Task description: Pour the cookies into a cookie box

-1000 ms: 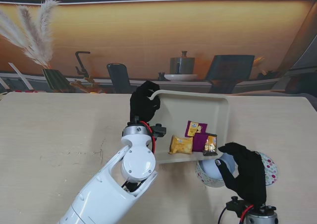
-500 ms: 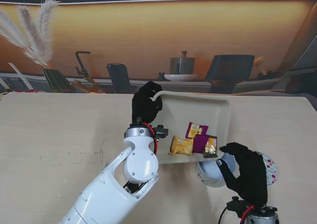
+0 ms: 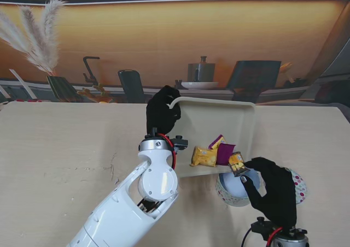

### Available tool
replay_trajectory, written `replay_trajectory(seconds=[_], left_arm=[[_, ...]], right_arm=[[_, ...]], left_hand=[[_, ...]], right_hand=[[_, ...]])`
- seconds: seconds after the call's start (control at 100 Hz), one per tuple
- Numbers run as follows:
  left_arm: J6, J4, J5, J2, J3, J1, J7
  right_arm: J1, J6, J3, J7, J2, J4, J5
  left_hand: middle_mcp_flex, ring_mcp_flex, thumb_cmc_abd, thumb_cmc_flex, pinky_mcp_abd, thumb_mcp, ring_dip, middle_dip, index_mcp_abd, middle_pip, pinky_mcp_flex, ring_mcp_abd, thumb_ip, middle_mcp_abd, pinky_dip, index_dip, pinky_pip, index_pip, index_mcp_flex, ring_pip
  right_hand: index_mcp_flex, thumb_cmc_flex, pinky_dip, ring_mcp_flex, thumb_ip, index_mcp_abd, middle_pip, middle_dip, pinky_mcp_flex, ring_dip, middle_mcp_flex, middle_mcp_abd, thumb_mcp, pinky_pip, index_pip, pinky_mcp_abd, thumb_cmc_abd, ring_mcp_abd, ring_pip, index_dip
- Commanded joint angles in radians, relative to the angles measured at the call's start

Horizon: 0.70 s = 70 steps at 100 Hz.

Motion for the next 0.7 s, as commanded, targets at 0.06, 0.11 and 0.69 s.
replay_trajectory(seconds=[0.06, 0.11, 0.69], left_arm=[[-0.002, -0.001, -0.007, -0.011, 0.009, -0.002, -0.015], [-0.001, 0.001, -0.01, -0.013, 0.011, -0.002, -0.012], [-0.017, 0.005, 0.007, -0.006, 0.006, -0.006, -0.016]], right_arm=[[-0.003, -0.002, -0.003, 0.017, -0.004, -0.005, 0.002], [-0.005, -0.001, -0.003, 0.015, -0.004, -0.006, 0.0], [-0.008, 0.001, -0.001, 0.01, -0.005, -0.008, 0.001]], left_hand=[[0.094, 0.165, 0.128, 0.065, 0.006, 0.072, 0.024, 0.052, -0.033, 0.163, 0.033, -0.103, 0.068, -0.083, 0.004, 0.032, 0.093, 0.1, 0.058, 0.228], [0.094, 0.165, 0.127, 0.065, 0.006, 0.071, 0.024, 0.052, -0.033, 0.164, 0.033, -0.101, 0.068, -0.083, 0.004, 0.032, 0.093, 0.1, 0.059, 0.228], [0.096, 0.166, 0.129, 0.063, 0.006, 0.071, 0.024, 0.05, -0.036, 0.166, 0.033, -0.102, 0.073, -0.086, 0.002, 0.03, 0.095, 0.102, 0.059, 0.228]], right_hand=[[-0.002, -0.015, 0.006, -0.013, 0.027, -0.009, 0.005, 0.002, -0.014, 0.006, -0.003, 0.005, -0.01, 0.002, -0.013, 0.012, 0.002, 0.027, 0.017, -0.004], [-0.002, -0.015, 0.006, -0.014, 0.028, -0.01, 0.005, 0.002, -0.013, 0.006, -0.004, 0.006, -0.01, 0.003, -0.013, 0.012, 0.003, 0.029, 0.016, -0.004], [-0.003, -0.014, 0.005, -0.017, 0.027, -0.006, 0.005, 0.002, -0.014, 0.007, -0.007, 0.007, -0.01, 0.003, -0.013, 0.011, 0.002, 0.03, 0.017, -0.004]])
